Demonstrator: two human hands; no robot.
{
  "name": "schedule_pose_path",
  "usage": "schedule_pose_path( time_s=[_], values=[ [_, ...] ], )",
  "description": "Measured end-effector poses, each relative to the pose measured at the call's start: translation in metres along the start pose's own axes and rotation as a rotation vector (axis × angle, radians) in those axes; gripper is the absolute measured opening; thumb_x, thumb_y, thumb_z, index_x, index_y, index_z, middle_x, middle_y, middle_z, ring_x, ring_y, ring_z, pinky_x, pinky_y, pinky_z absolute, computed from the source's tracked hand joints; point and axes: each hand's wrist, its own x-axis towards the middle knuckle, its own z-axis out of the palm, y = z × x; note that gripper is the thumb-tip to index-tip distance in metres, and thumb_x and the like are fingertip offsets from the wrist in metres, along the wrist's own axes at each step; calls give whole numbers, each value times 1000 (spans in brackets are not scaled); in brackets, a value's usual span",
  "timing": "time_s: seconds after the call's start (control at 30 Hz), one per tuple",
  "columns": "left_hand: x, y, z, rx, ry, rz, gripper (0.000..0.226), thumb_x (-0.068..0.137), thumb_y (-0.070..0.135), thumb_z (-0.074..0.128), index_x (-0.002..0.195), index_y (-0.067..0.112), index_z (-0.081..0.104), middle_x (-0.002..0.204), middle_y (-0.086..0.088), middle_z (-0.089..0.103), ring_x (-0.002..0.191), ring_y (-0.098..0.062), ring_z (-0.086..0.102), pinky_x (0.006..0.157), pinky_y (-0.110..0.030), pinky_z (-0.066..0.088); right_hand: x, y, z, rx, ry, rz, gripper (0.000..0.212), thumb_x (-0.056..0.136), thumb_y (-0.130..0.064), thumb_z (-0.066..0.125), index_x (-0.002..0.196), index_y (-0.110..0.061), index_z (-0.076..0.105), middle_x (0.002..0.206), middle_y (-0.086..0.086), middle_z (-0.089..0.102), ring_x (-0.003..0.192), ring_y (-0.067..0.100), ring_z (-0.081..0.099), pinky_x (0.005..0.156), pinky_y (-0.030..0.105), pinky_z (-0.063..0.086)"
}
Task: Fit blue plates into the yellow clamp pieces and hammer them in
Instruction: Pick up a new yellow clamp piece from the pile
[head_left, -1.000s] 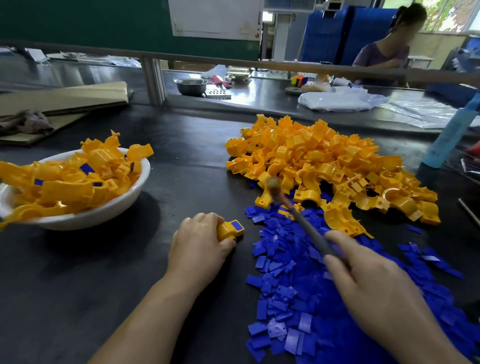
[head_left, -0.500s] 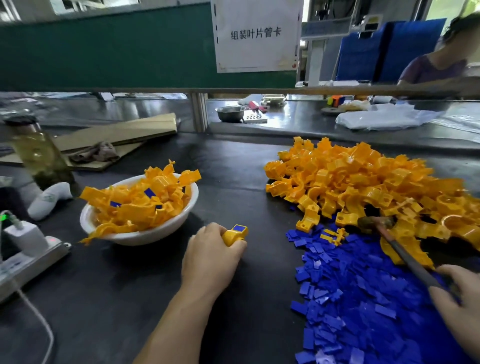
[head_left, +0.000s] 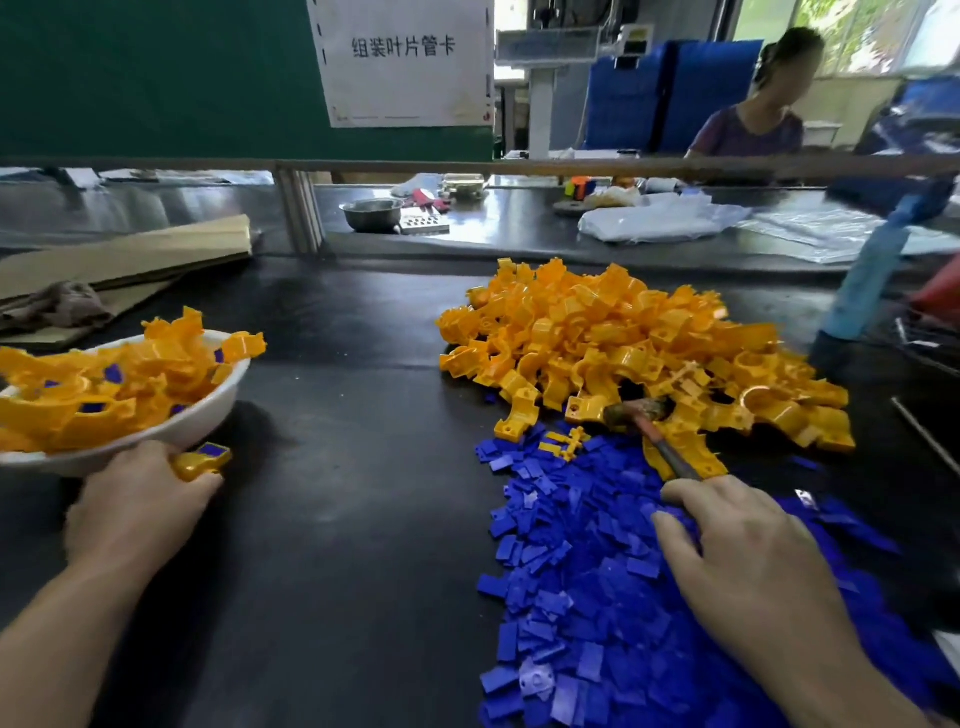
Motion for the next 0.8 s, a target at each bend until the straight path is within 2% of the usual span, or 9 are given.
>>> schedule_pose_path(
  time_s=[0.07,0.17,0.23,0.3,0.4,0.53,0.63,0.7,0.8],
  values=[
    [8,-13,11,20,-33,0,40,79,36,79,107,11,66,98,-16,67,90,-39,63,77,-54,55,0,1,3,24,28,-8,29,92,-46,44,115,-35,58,108,-13,56,101,8,51,87,32,44],
    [0,-5,18,62,-124,19,56,78,46,76,123,17,60,112,-11,67,99,-34,62,80,-51,54,0,1,7,50,39,-27,27,92,-45,45,114,-35,58,107,-14,56,98,7,51,84,30,43],
    [-10,13,13,129,-175,20,73,73,52,75,133,15,53,126,-13,62,112,-37,58,87,-51,51,0,2,9,68,38,-33,27,92,-44,45,115,-36,57,108,-14,54,98,6,50,85,30,43],
    [-27,38,2,161,-137,63,83,72,52,76,138,10,47,135,-17,55,120,-40,53,92,-53,49,2,4,10,80,46,-38,27,93,-44,46,117,-36,56,109,-15,54,98,4,50,86,29,44],
    [-72,86,-14,162,-30,269,79,80,55,69,144,16,43,148,-10,45,134,-33,43,100,-52,43,11,-3,8,107,73,-78,28,92,-41,50,118,-34,57,109,-15,55,100,5,50,86,27,45],
    [-123,145,-11,20,-238,478,68,88,64,51,145,30,41,151,8,41,139,-17,36,108,-42,35,44,-33,11,49,85,-256,30,92,-37,52,122,-32,54,111,-8,58,101,13,52,82,26,44],
    [-144,156,8,-36,-323,564,62,88,66,45,140,33,45,146,15,43,136,-11,37,107,-36,33,83,-49,18,-62,50,-324,34,91,-19,53,124,-27,53,114,0,58,101,21,52,81,34,49],
    [-151,151,20,21,-329,634,57,87,69,42,133,36,49,144,18,42,136,-8,34,106,-33,30,105,-52,24,-136,-26,-398,40,87,-5,54,123,-22,55,114,3,57,101,23,51,81,35,50],
    [-150,143,29,53,-293,694,58,88,71,36,134,38,49,146,19,37,140,-6,28,108,-31,26,123,-53,37,-249,-218,-519,39,87,-1,52,124,-14,54,119,7,55,111,26,50,85,33,48]
  ],
)
